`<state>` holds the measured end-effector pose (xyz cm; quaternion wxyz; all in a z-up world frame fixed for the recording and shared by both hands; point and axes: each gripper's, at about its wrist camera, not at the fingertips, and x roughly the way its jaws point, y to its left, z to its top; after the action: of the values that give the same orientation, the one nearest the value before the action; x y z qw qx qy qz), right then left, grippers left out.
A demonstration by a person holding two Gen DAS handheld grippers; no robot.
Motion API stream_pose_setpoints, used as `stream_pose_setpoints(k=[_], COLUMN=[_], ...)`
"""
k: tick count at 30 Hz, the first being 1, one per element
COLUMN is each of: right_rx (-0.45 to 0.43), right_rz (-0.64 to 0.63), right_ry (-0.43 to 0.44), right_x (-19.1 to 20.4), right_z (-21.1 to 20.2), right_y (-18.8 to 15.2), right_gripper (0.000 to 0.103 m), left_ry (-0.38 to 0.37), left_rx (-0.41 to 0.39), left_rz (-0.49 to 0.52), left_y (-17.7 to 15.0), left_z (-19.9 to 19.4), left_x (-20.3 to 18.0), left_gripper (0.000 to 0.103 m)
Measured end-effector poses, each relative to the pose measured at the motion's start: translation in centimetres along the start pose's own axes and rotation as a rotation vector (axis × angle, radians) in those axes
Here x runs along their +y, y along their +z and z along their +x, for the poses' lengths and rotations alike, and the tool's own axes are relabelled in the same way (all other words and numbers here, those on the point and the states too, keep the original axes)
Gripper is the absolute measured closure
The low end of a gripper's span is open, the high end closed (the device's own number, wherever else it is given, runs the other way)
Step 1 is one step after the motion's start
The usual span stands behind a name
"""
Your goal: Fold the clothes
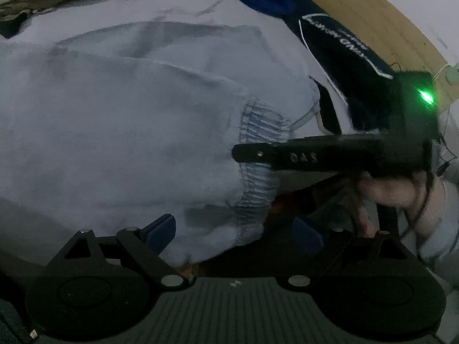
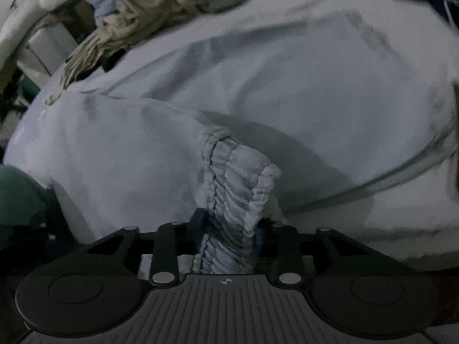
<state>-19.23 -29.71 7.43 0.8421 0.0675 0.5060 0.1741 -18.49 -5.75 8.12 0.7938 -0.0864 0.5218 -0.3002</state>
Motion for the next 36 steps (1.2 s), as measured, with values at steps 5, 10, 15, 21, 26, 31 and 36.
stream_pose_setpoints(k=[5,10,15,21,26,31,36], right_rx=[-0.146,-0.255,-0.312,-0.322,-0.188,-0.086,-0.055], right_rz=[-0.026,-0.075,-0.106,-0.091,-0.024,0.059,0.033], right_ry=[0.011,0.041,0.041,-0.051,-0.135,-0.202,-0.268], right_x=[1.6,2.6,1.5,-3.4,-9.3,-13.0,-12.4], right_z=[-4.0,-7.8,-11.4,-13.4,-6.9,1.5,3.3], right_y=[0.7,4.1,10.0,17.3,20.8,21.5,22.3], right_gripper=[0.081,0.082,0.083,0.083,0.082,0.079,0.056], left_ry=[-0.004,-0.039,-0.084,-0.115,-0.035,0.088,0.214], left_rx=[-0.033,-0.083,-0.152,-0.245,-0.292,-0.31,-0.35], left_rz=[-0.012,-0.053,-0.109,-0.123,-0.129,-0.207,-0.314], left_y=[0.4,1.5,3.3,5.7,6.8,6.7,6.2], left_z=[-1.3,-3.6,-6.1,-8.6,-8.5,-8.7,-10.4], left_x=[0.2,0.6,0.9,1.1,2.4,5.9,10.3], left_gripper=[0.011,0.011,0.011,0.01,0.01,0.011,0.01])
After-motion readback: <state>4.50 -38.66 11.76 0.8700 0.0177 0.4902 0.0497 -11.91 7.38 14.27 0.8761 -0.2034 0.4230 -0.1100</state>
